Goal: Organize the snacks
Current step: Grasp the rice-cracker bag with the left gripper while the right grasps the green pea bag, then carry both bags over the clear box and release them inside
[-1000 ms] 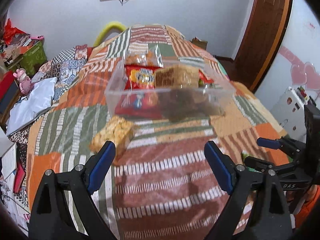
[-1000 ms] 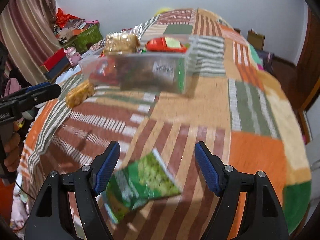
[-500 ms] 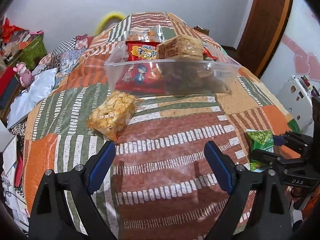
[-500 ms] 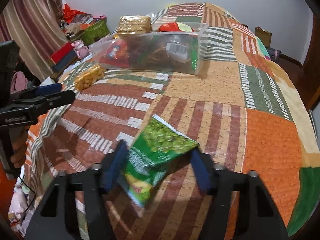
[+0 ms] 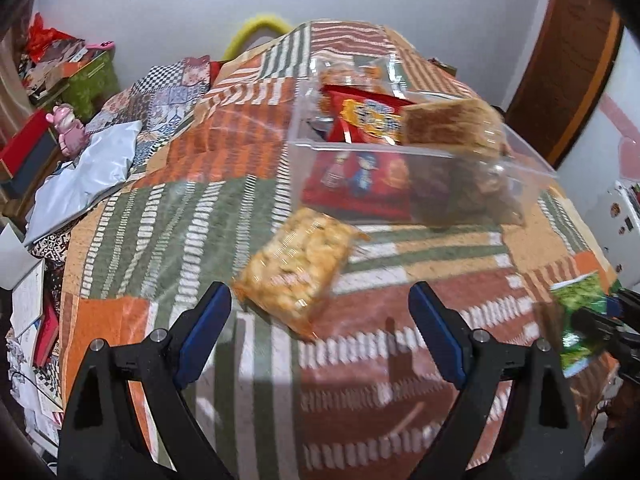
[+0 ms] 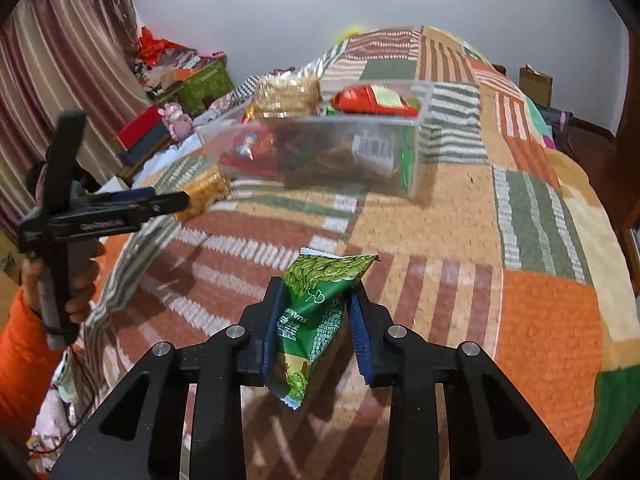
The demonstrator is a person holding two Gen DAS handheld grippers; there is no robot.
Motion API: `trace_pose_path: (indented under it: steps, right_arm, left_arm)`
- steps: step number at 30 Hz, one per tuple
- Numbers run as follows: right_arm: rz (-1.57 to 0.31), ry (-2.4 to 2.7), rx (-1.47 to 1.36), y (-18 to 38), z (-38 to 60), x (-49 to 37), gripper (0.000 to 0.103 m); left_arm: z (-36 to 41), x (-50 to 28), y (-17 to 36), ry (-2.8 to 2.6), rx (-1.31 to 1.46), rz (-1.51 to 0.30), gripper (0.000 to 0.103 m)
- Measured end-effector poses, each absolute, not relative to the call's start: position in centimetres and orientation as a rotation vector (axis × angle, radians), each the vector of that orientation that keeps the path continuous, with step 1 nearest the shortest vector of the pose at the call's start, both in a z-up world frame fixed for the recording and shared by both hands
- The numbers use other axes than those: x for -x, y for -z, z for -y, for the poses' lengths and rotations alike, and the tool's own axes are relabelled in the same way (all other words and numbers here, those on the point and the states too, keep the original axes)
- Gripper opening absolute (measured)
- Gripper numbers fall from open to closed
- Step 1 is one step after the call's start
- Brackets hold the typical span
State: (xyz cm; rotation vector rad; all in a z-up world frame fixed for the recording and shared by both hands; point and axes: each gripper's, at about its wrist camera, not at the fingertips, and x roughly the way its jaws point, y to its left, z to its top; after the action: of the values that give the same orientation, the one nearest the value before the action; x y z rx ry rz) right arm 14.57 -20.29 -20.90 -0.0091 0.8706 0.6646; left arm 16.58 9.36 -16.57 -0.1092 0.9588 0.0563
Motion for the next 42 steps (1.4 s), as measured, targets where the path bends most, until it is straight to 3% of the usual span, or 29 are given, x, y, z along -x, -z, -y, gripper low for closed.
trace_pose_path:
  steps: [9, 14, 21, 35, 38, 42]
  right_arm:
    - [-0.854, -0.684, -0.003, 19.9, 19.2, -16.5, 0.029]
    - [-0.857, -0.686, -0.011, 19.9, 18.9, -17.1, 0.029]
    - [-0.858, -0.688, -0.022, 20.0, 18.8, -17.2, 0.029]
    - [-0.801, -0.666, -0.026, 18.0, 19.1, -17.5, 0.029]
    - [-0.772, -0.665, -0.027, 17.0, 19.0, -17.8, 0.022]
    - [-0.732, -0.665, -0.030, 15.4, 18.7, -18.4, 0.022]
  left_arm:
    - [-10.7, -20.6, 19.1, -0.040, 0.135, -1.026, 0.090]
    - [-10.6, -21.0, 20.1, -0.034, 0.137, -1.057, 0.065]
    - [-9.9, -19.5, 19.7, -0.009, 0.133, -1.040, 0.048]
    - [-7.3, -15.1, 14.6, 0.031, 0.129, -0.931, 0.047]
    - [-7.4, -14.8, 13.2, 0.032, 0.133, -0.898, 0.047]
    - [-7.8, -15.2, 11.6, 0.024, 0.130, -0.856, 0.047]
